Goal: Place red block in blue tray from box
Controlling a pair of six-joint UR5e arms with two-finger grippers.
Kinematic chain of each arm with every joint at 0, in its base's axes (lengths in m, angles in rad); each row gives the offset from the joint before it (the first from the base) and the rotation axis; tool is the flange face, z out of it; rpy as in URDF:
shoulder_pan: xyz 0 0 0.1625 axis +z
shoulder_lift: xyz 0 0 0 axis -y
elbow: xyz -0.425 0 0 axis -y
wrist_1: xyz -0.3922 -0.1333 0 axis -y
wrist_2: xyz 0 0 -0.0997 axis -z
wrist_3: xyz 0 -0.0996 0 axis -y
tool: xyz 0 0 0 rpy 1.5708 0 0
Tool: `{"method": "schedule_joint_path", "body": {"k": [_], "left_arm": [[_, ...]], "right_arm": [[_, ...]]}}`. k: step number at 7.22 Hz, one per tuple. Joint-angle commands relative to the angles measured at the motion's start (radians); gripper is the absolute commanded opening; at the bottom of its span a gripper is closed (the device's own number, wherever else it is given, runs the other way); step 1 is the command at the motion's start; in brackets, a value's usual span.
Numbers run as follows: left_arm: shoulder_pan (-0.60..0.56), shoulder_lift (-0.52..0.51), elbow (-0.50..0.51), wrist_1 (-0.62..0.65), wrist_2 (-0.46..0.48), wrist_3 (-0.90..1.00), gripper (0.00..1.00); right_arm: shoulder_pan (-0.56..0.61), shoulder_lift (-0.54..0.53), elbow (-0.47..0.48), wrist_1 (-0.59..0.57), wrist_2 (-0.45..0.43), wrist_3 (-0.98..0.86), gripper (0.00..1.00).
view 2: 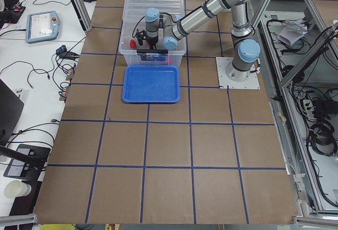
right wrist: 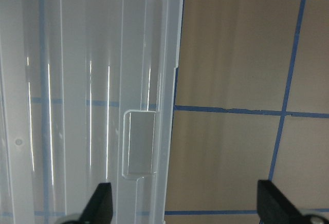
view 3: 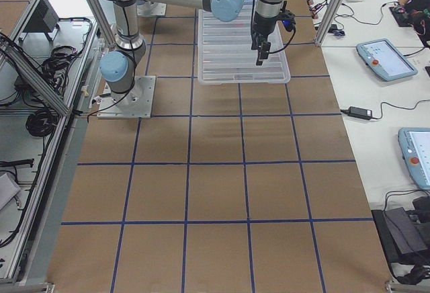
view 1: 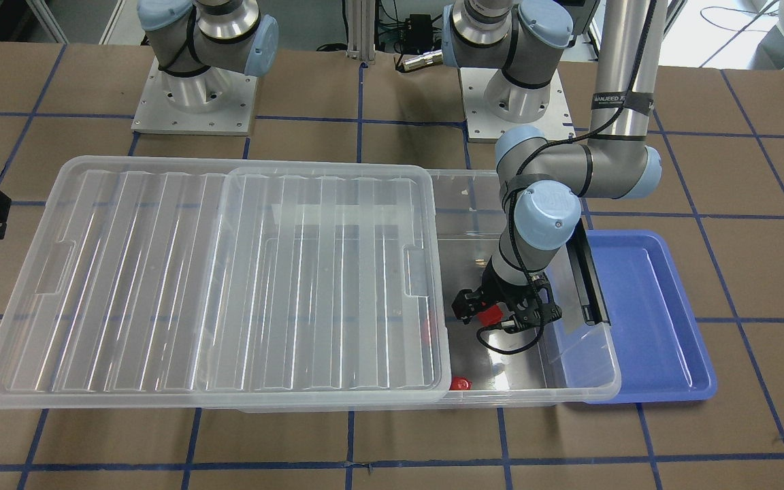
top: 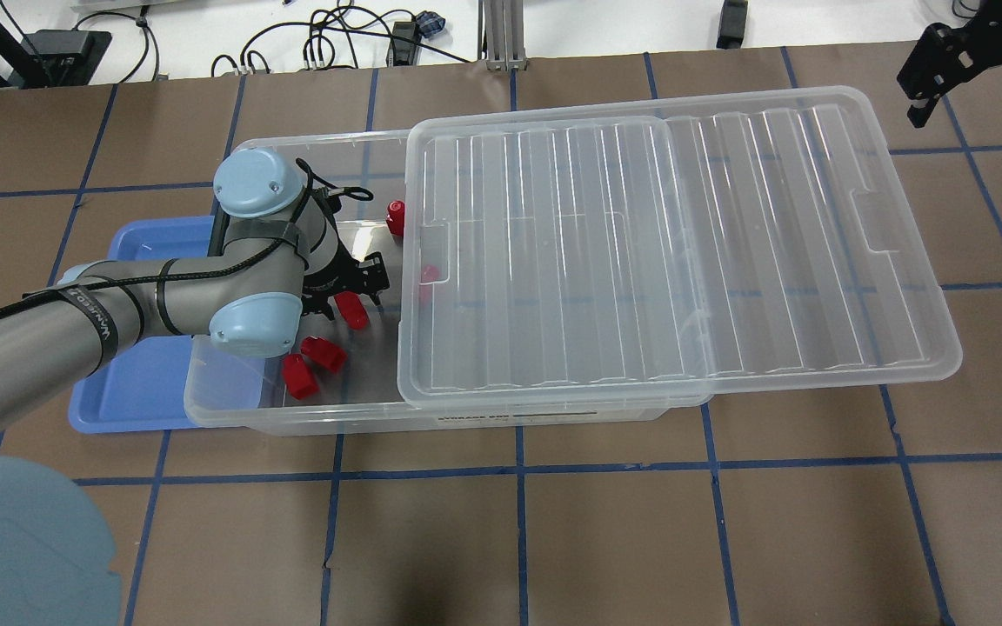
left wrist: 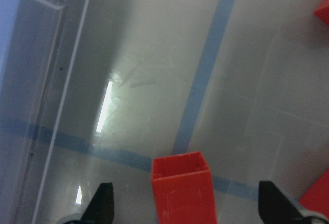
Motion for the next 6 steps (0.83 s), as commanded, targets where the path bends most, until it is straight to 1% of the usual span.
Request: {"method": "schedule_joint_path", "body": {"k": [1, 2, 3, 5, 6], "left_arm": [[0.003, 0.015, -0.003, -0.013, -0.041, 0.002, 0.11], [0.012, 0.028, 0.007, -0.026, -0.043, 0.026, 0.10], [0.047, 0.051, 0.008, -0.060, -0.045, 0.084, 0.10], [0.067, 0.127, 0.023, -0.126, -0.054, 0.100, 0.10], [0.066, 0.169, 0.058, -0.216, -0.054, 0.100, 0.10]], "right_arm": [[0.000, 0.000, -0.003, -0.005, 0.002, 0.001, 1.00], [0.000, -0.003, -0.003, -0.004, -0.001, 0.003, 1.00], [0.000, -0.011, 0.000, -0.002, 0.002, 0.003, 1.00], [-0.002, -0.012, -0.004, -0.005, -0.001, 0.003, 1.00], [-0.002, -0.013, -0.003, -0.005, -0.001, 0.003, 1.00]]}}
